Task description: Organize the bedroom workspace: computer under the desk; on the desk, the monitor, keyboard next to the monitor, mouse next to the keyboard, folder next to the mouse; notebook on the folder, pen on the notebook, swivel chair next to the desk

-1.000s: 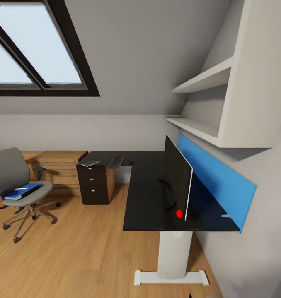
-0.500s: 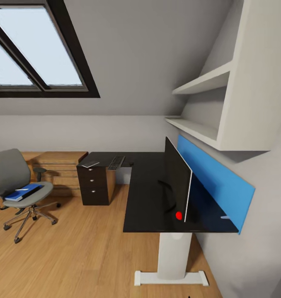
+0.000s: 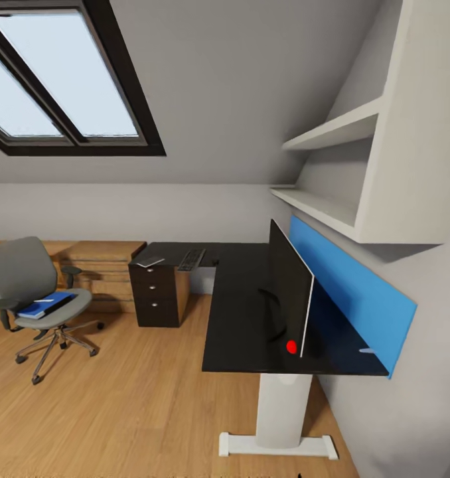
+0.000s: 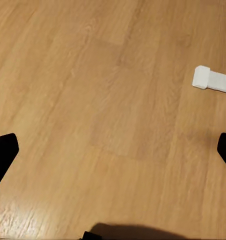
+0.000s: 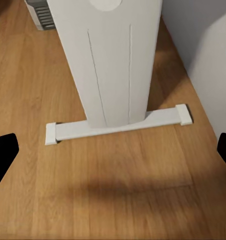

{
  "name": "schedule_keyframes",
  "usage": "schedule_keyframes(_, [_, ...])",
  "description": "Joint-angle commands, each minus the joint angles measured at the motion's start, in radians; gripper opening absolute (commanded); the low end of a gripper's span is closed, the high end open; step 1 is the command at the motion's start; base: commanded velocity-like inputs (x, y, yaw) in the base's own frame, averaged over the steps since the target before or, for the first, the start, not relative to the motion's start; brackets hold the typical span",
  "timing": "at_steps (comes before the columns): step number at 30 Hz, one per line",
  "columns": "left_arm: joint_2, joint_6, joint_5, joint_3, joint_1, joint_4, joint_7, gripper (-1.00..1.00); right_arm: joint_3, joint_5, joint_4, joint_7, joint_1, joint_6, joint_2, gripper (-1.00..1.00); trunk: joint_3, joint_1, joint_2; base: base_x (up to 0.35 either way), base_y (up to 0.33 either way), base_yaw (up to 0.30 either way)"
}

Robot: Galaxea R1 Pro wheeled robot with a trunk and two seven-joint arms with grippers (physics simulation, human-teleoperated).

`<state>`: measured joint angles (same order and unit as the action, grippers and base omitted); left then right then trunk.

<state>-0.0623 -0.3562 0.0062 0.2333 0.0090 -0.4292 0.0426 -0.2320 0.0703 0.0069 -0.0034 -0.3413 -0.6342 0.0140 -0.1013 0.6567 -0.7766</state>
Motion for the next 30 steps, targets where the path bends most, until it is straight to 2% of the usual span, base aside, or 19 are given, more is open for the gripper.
schedule_keyframes(1, [0.001, -0.006, 0.011, 0.003, 0.000, 0.001, 0.001, 1.00, -0.008, 0.008, 0.001, 0.000, -0.001, -0.003, 0.000, 1.00, -0.003, 0.000, -0.001, 0.000, 0.000, 0.033])
schedule_keyframes(3, [0.017, -0.018, 0.034, 0.006, 0.000, 0.011, 0.001, 1.00, -0.008, 0.008, 0.001, 0.000, -0.001, -0.003, 0.001, 1.00, -0.006, 0.000, -0.001, 0.000, 0.000, 0.017])
schedule_keyframes(8, [0.044, -0.025, 0.051, 0.007, 0.000, 0.040, -0.001, 1.00, -0.007, 0.008, 0.001, 0.000, -0.001, -0.005, 0.000, 1.00, -0.010, 0.000, -0.001, 0.000, 0.151, 0.006])
schedule_keyframes(20, [0.046, -0.026, 0.052, 0.005, 0.000, 0.076, -0.001, 1.00, -0.007, 0.008, -0.002, 0.000, -0.001, -0.008, 0.000, 1.00, -0.010, 0.000, -0.001, 0.007, 0.330, 0.000])
schedule_keyframes(30, [0.045, -0.027, 0.052, 0.005, 0.000, 0.078, -0.001, 1.00, -0.007, 0.008, -0.002, 0.000, -0.001, -0.006, 0.001, 1.00, -0.015, 0.000, -0.001, 0.129, 0.326, 0.083])
